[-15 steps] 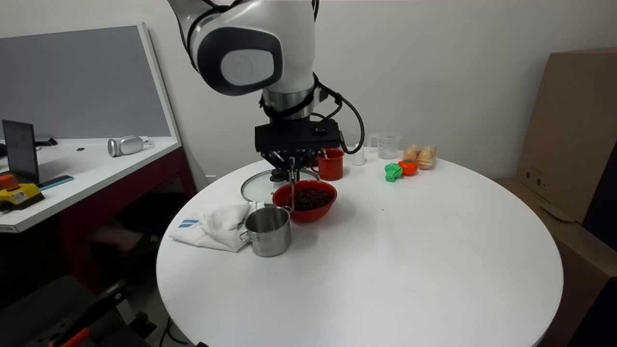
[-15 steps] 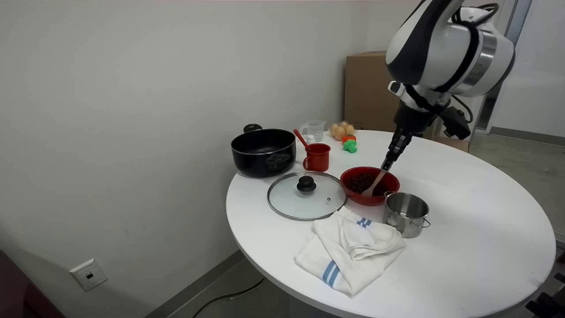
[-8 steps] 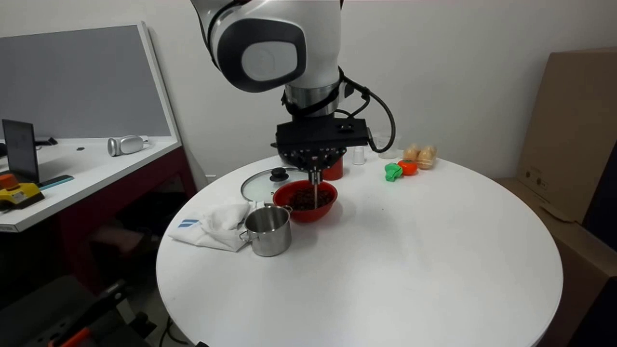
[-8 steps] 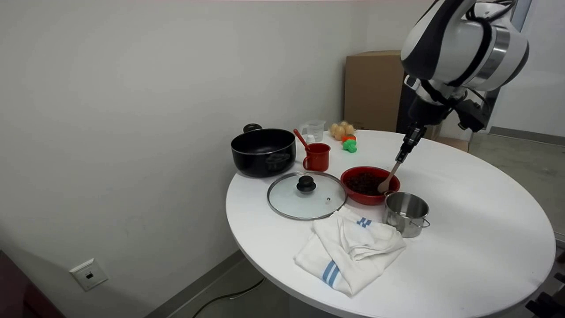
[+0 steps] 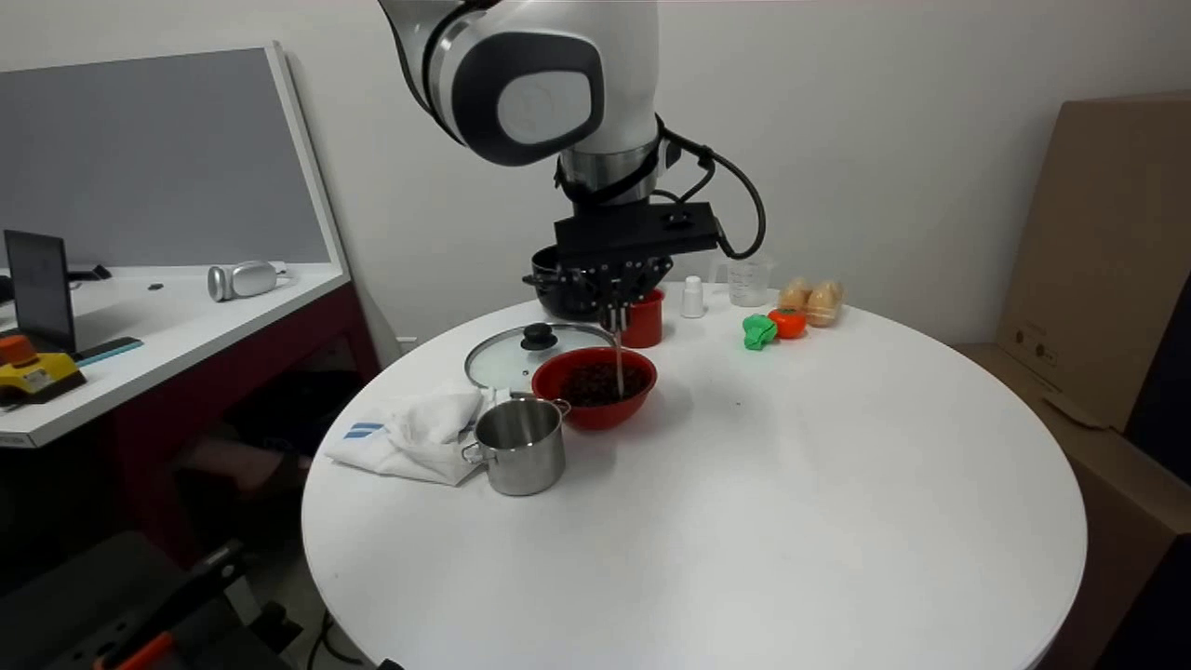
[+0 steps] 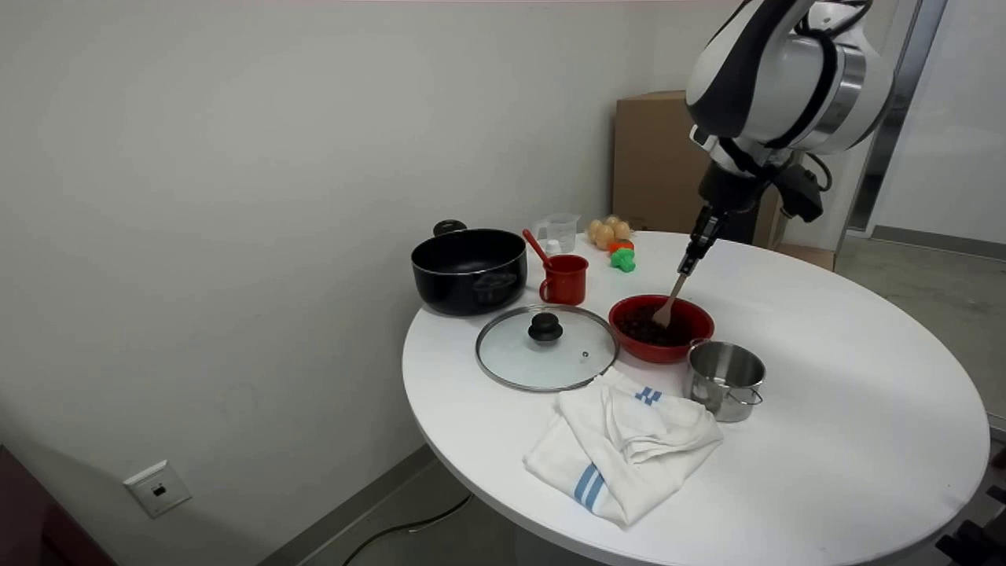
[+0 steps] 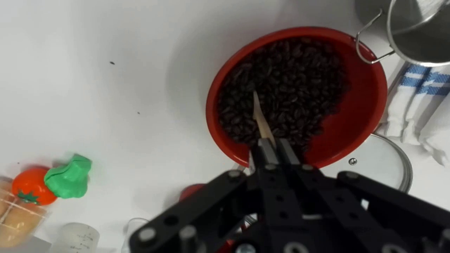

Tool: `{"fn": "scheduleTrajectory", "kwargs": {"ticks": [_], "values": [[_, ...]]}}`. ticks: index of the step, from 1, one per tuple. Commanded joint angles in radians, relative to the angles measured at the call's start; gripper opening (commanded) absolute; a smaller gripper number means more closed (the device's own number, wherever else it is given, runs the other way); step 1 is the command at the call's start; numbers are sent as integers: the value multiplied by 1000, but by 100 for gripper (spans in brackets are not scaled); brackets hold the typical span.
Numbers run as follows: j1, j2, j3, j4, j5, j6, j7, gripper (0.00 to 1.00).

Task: Pick up the spoon from the silver pot and stir the contents in the orange bowl.

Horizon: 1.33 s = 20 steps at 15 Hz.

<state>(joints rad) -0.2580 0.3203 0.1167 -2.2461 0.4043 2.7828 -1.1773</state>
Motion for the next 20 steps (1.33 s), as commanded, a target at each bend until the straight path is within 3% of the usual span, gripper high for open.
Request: {"fn": "scheduleTrajectory", "kwargs": {"ticks": [1,6,14,20], "values": [[27,50,3,73,-63,-26,47,1],[54,78,34,112,-118,-43,62,1],[62,43,122,44,-108,-61,15,1],[32,34,94,20,-109,-63,28,1]]}}
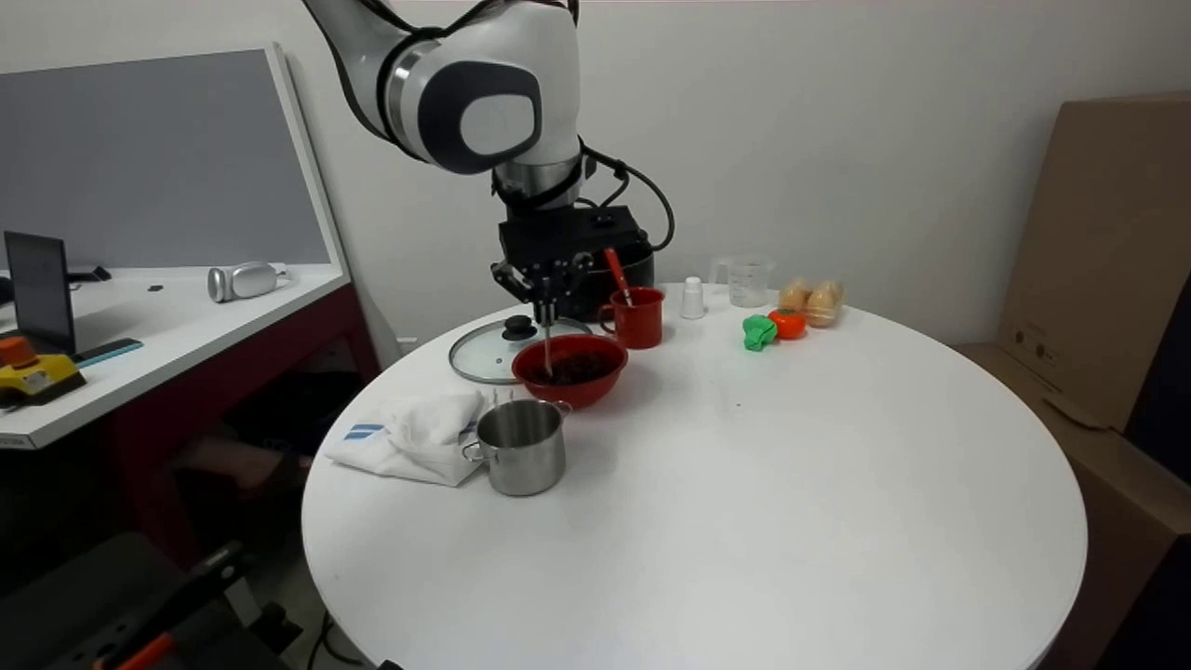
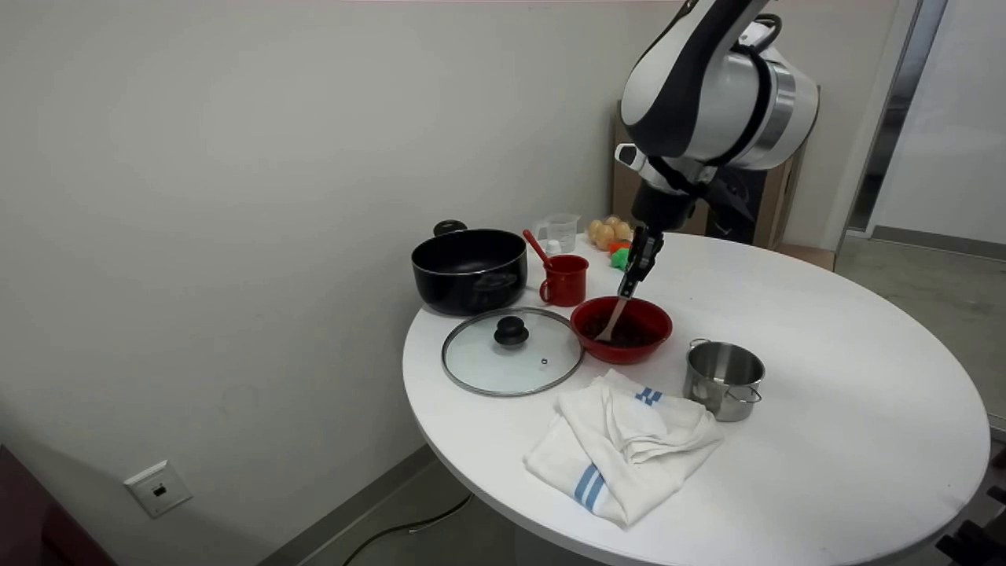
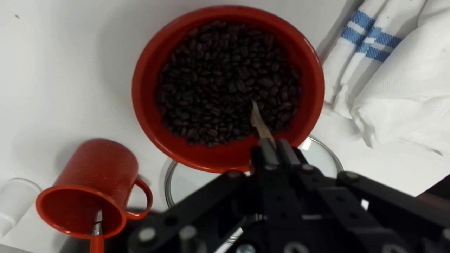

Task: Pick up the spoon from the silver pot and stir the contents in the orange bowl.

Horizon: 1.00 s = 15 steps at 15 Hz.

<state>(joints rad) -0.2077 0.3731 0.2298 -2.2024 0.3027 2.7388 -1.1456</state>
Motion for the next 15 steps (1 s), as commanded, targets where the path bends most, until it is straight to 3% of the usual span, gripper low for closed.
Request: {"fn": "scheduleTrajectory", "kwargs": {"ticks": [1,8,15], "values": [[-25,-17,-29,-22,-10,-19,0,1],[-44,-5,-76,30,-23,-19,17,1],[-21,-4,-60,56,-21,-16,14,1]]}}
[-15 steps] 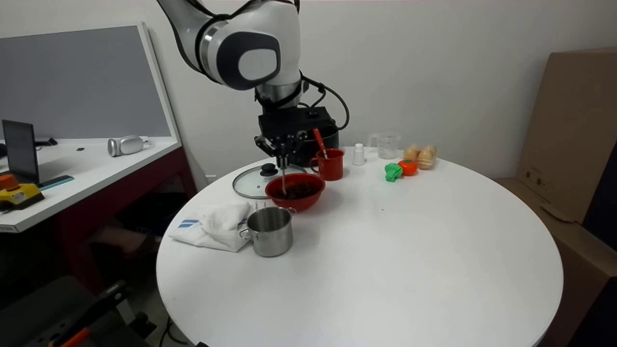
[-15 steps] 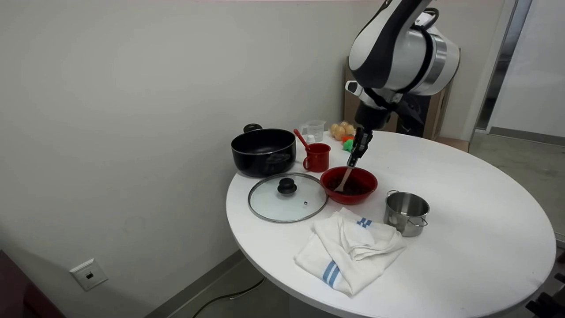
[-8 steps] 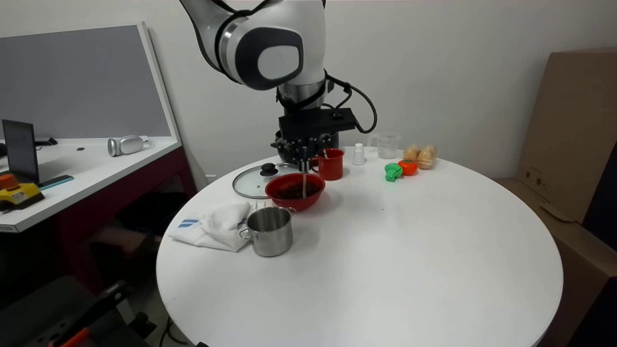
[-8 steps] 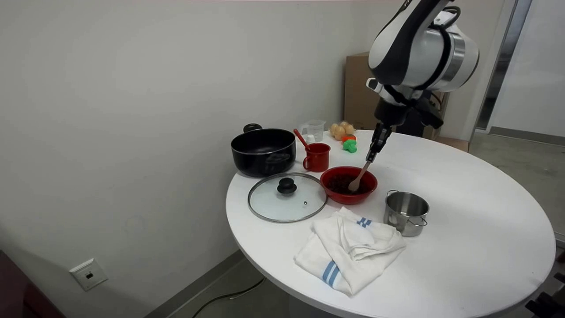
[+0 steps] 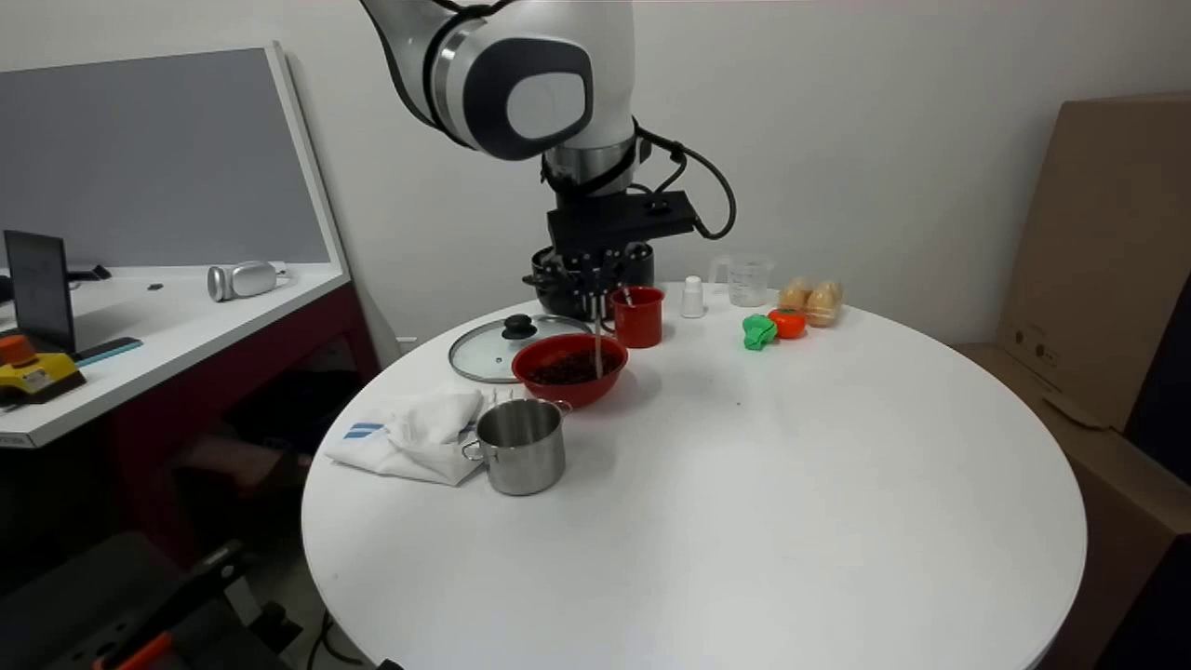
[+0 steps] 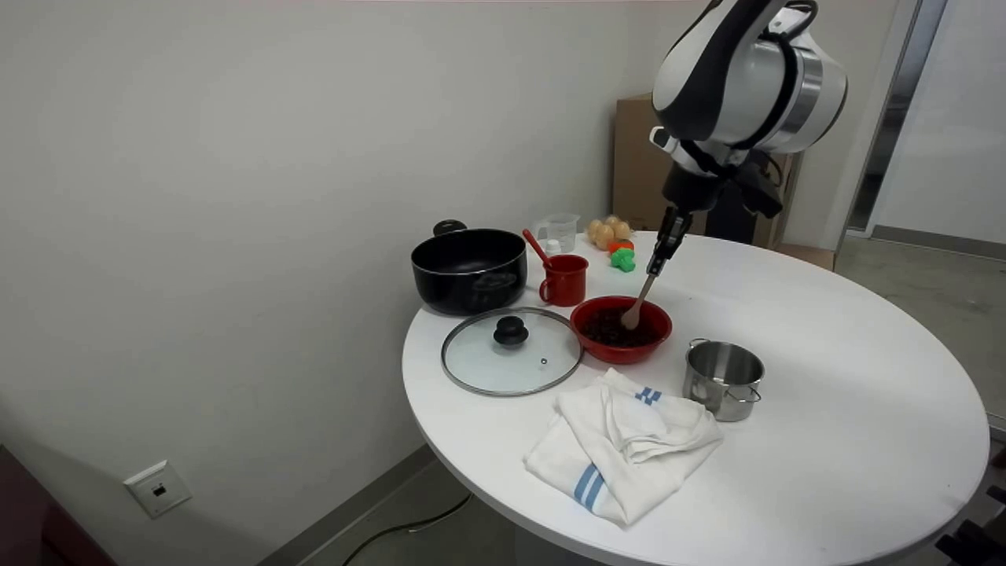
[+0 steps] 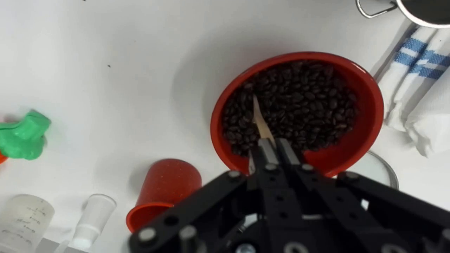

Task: Pick up the spoon from the silver pot and stir the contents in the orange bowl.

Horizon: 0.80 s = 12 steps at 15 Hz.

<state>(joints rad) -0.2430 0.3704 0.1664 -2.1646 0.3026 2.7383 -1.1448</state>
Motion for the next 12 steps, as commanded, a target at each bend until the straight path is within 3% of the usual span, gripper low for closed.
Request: {"fn": "scheduleTrajectory", "kwargs": {"ticks": [1,12], "values": [[20,-2,7,18,-22,-15,12,1],[75,-7,-3,-11,-114,28,20,1]]}}
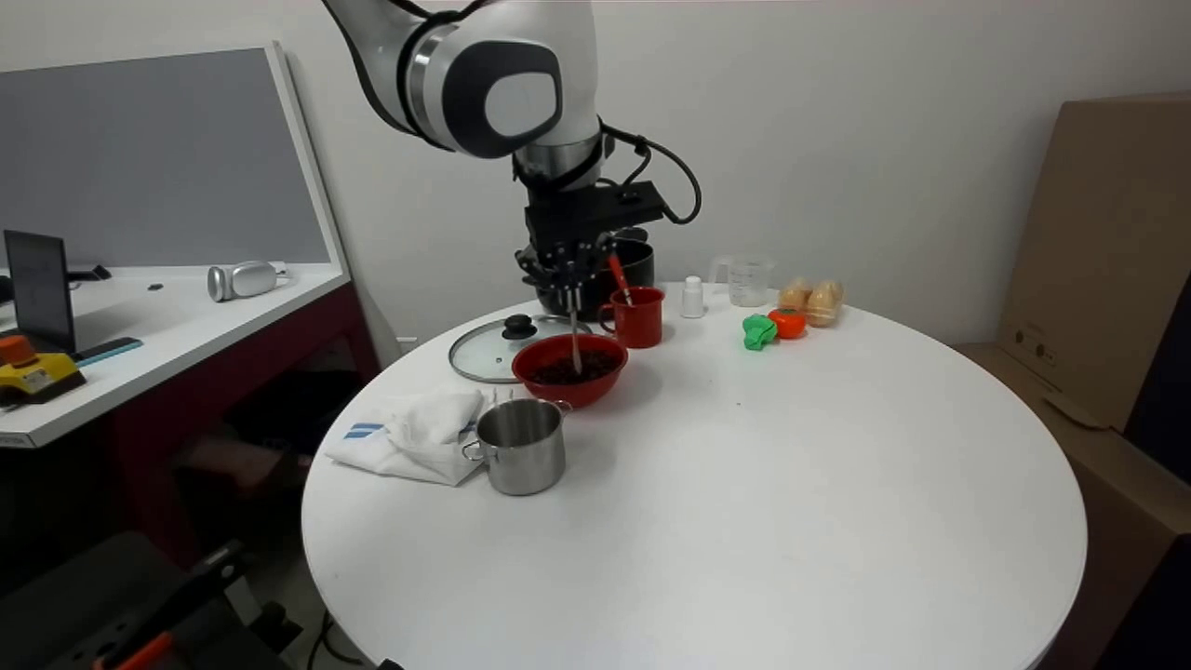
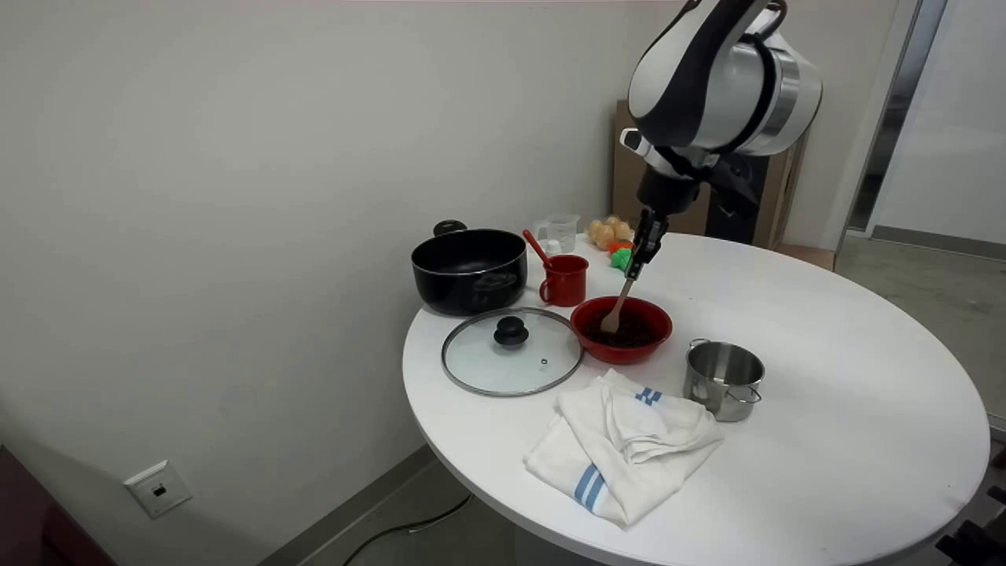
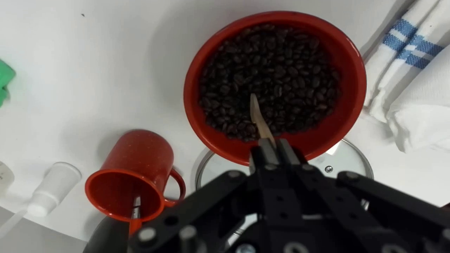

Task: Pick up the spoon from the silver pot and stir the contents in the orange bowl.

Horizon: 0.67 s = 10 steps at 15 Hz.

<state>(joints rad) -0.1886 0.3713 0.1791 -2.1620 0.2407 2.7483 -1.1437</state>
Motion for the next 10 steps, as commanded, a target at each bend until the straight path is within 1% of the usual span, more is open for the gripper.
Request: {"fn": "scheduleTrajectory", "kwargs": {"ticks": [1,4,5,6,7,8,10], "values": [[22,-8,-15,-15,-64,18,18,1],[32,-12,-15,-32,-99,20,19,1],[35,-13,-14,-39,-109,21,17,30],[39,-15,-12,-48,-118,20,16,32],[42,-15,-11,-53,-126,18,15,37],[47,-17,-11,-60,-135,16,16,46],[50,-22,-7,-73,-143,13,13,59]]}}
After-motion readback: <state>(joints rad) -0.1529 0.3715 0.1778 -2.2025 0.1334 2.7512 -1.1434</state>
